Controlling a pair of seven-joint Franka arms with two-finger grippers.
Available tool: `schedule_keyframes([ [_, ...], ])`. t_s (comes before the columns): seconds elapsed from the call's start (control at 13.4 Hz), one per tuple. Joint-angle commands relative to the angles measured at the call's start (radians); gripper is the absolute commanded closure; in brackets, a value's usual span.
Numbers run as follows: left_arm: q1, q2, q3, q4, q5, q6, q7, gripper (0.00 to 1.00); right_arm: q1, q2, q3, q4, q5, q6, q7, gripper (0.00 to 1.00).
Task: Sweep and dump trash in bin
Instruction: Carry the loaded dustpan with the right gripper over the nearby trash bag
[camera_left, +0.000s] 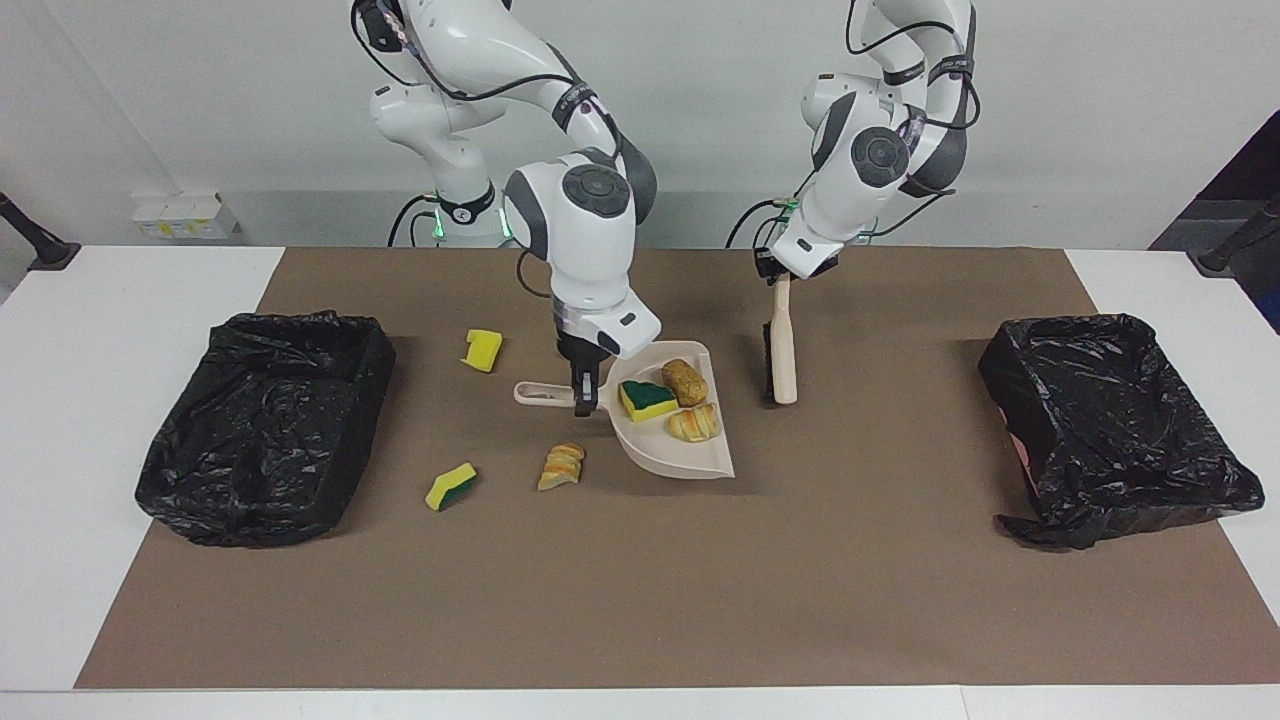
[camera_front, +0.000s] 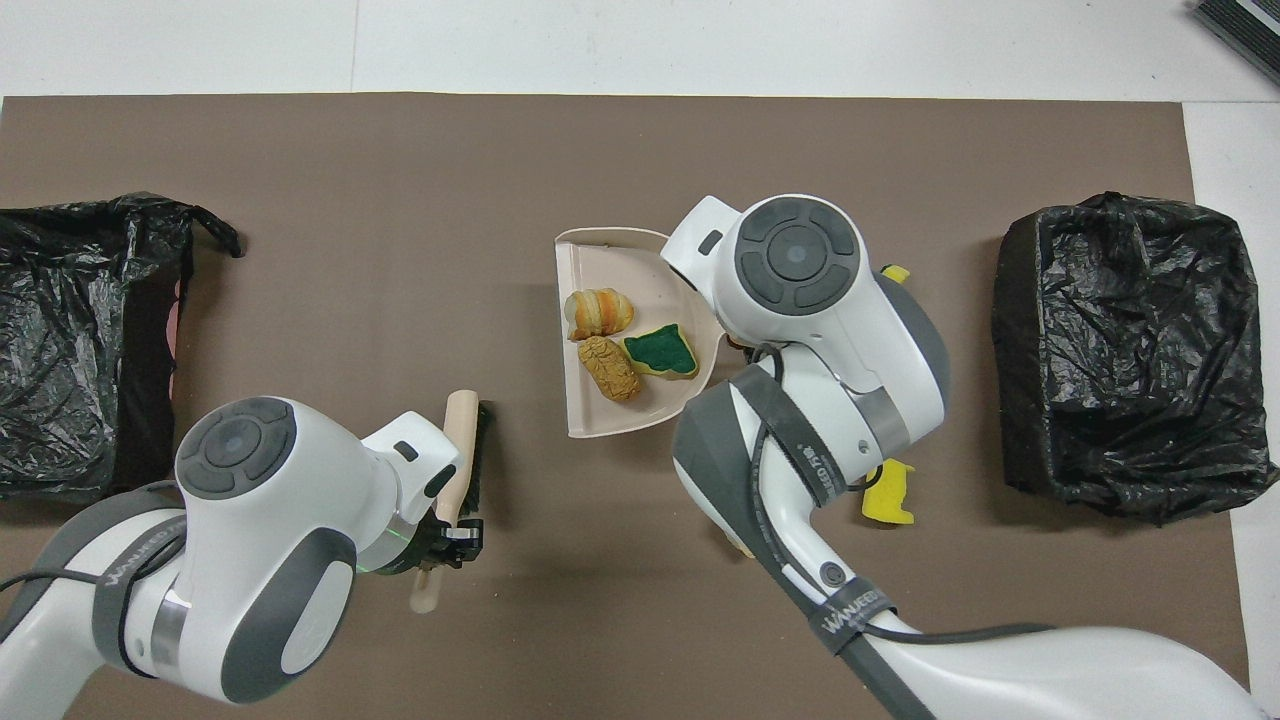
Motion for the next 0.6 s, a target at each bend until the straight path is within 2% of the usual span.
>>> schedule_keyframes([
  [0.0, -0.073, -0.024, -0.006, -0.072, 0.016, 0.080, -0.022, 1.00, -0.054, -0.117, 0.010, -0.111, 0.045, 0.022, -0.021, 1.00],
  [0.3, -0.162, -0.012, -0.008, -0.155, 0.016, 0.208, -0.097, 1.00, -0.143, -0.224, 0.010, -0.166, 0.047, 0.019, -0.025, 1.00],
  [0.52, -0.194, -0.011, -0.008, -0.177, 0.016, 0.239, -0.134, 1.00, -0.238, -0.286, 0.009, -0.191, 0.047, 0.004, -0.042, 1.00],
])
